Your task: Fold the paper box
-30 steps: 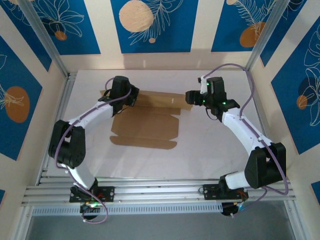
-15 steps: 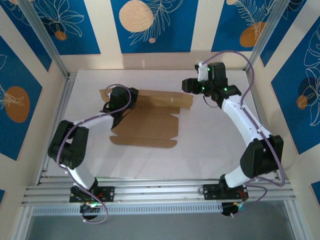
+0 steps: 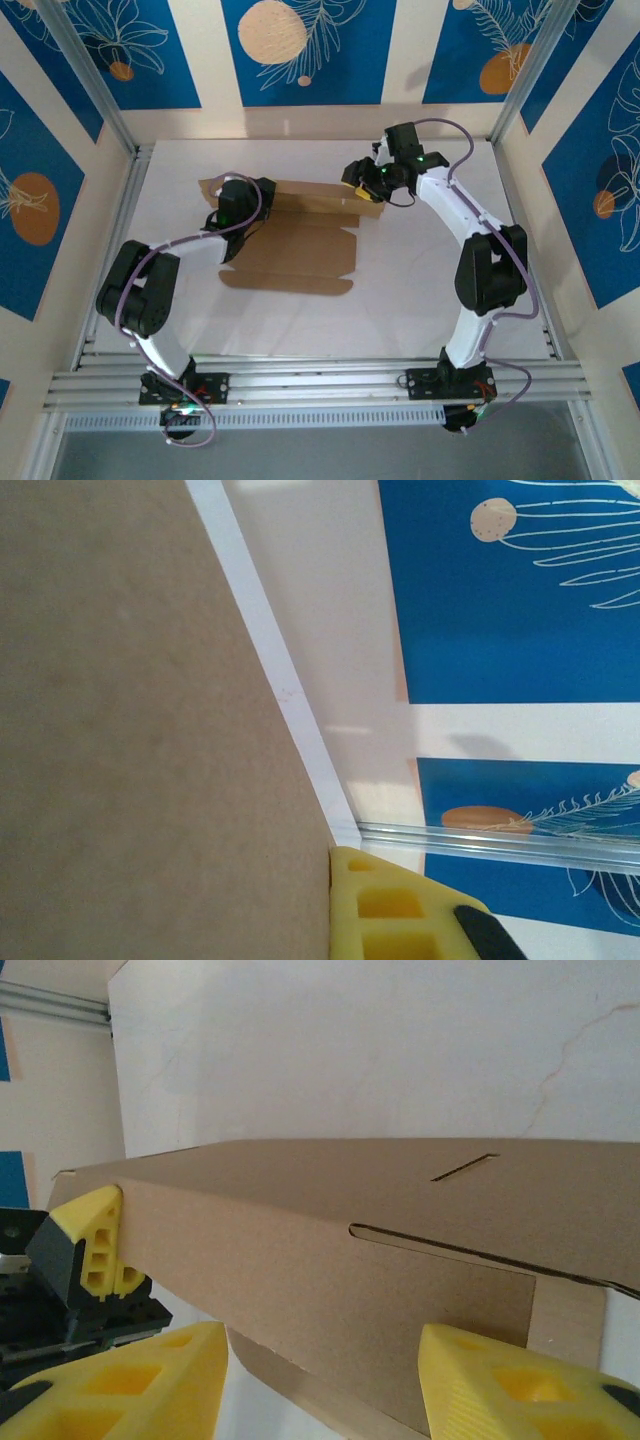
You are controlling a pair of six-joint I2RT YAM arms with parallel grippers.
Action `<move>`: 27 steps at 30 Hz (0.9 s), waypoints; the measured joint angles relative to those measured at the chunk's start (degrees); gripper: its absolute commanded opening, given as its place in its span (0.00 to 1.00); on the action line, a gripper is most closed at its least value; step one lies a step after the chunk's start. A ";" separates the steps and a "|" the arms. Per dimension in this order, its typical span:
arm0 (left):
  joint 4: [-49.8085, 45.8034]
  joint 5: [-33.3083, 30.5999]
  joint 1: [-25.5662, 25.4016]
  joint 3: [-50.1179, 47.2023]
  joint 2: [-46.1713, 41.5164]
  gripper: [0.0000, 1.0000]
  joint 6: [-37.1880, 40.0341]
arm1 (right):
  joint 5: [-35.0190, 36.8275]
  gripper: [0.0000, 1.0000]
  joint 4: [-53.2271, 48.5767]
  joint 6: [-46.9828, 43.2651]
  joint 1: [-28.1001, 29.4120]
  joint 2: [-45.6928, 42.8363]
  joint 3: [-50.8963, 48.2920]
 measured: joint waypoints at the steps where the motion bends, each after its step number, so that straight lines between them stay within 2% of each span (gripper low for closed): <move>1: 0.09 0.04 0.00 -0.09 0.00 0.01 -0.09 | -0.24 0.58 0.20 0.87 0.00 0.02 -0.09; 11: 0.17 0.15 -0.13 -0.13 0.00 0.00 -0.90 | -4.22 0.66 7.04 7.96 0.72 3.45 -2.95; 17: 0.02 0.13 -0.57 -0.13 0.00 0.00 -1.51 | -6.86 0.66 11.76 11.93 2.03 7.19 -2.93; 23: -0.04 -0.37 -0.61 -0.15 0.00 0.00 -1.68 | -11.45 0.60 21.51 18.58 2.25 7.45 -5.62; 27: -0.09 -0.85 -0.61 -0.26 0.00 0.00 -1.68 | -14.49 0.50 32.48 26.01 1.97 7.52 -10.62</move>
